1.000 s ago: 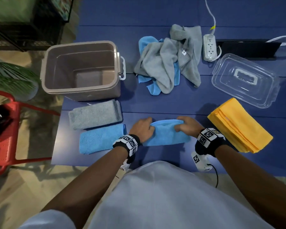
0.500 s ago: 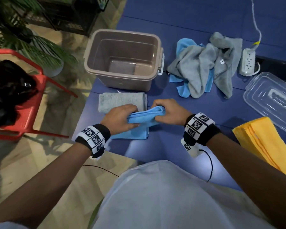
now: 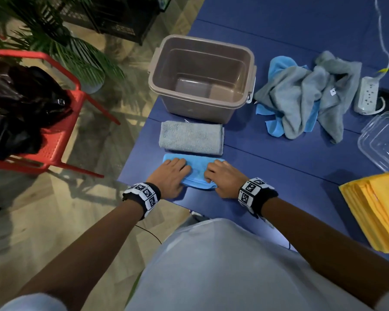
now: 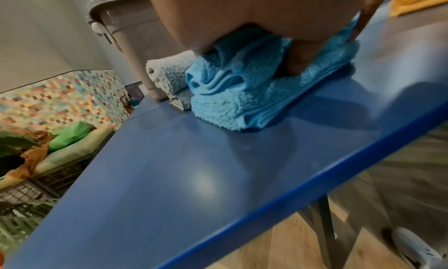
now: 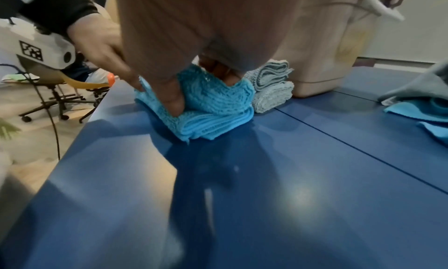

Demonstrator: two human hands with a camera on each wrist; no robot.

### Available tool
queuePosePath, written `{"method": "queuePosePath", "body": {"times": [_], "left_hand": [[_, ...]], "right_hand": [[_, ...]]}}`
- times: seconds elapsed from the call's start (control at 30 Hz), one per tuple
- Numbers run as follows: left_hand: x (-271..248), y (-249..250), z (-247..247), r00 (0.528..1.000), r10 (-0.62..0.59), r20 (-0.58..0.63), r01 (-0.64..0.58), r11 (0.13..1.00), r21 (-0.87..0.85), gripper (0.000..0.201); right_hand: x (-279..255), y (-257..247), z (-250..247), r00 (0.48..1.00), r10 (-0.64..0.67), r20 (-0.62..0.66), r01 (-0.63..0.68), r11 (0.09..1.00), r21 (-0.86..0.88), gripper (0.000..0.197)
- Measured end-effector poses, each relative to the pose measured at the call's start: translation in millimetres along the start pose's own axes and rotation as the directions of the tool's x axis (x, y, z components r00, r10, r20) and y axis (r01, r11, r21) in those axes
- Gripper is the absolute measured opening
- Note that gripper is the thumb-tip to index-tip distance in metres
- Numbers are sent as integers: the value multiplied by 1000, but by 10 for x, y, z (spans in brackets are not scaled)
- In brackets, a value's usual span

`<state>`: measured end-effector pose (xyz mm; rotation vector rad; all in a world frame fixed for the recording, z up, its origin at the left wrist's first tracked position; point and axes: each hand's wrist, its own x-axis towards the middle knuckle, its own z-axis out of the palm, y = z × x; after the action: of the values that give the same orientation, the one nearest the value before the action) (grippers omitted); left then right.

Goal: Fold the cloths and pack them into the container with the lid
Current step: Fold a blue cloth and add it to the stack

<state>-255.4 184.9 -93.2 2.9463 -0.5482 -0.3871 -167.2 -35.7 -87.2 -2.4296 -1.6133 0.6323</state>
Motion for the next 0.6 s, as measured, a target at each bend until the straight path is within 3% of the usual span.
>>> {"method": "queuePosePath", "body": {"times": [0.1, 0.2, 0.3, 0.47, 0.6], "left_hand": [[-23, -2, -7, 999, 38, -29, -38, 999, 3, 46], [28, 37, -56, 991, 20, -131, -29, 997, -67, 44], [242, 148, -247, 963, -10, -271, -38, 984, -172, 40], [965, 485, -784, 936, 14, -353, -99, 970, -224, 34], [1702, 818, -1054, 977, -17, -212, -62, 930, -362, 18]], "right_hand": [[-28, 60, -30, 1000, -22, 18, 21, 999, 32, 32], [-81, 76, -50, 999, -29, -29, 32, 994, 106, 34], [-220, 133, -159, 985, 90, -146, -46, 960, 277, 29], [-570, 534, -357, 886, 383, -260, -223, 845, 486, 28], [-998, 1011, -481, 786, 570, -238, -387, 755, 529, 34]]}}
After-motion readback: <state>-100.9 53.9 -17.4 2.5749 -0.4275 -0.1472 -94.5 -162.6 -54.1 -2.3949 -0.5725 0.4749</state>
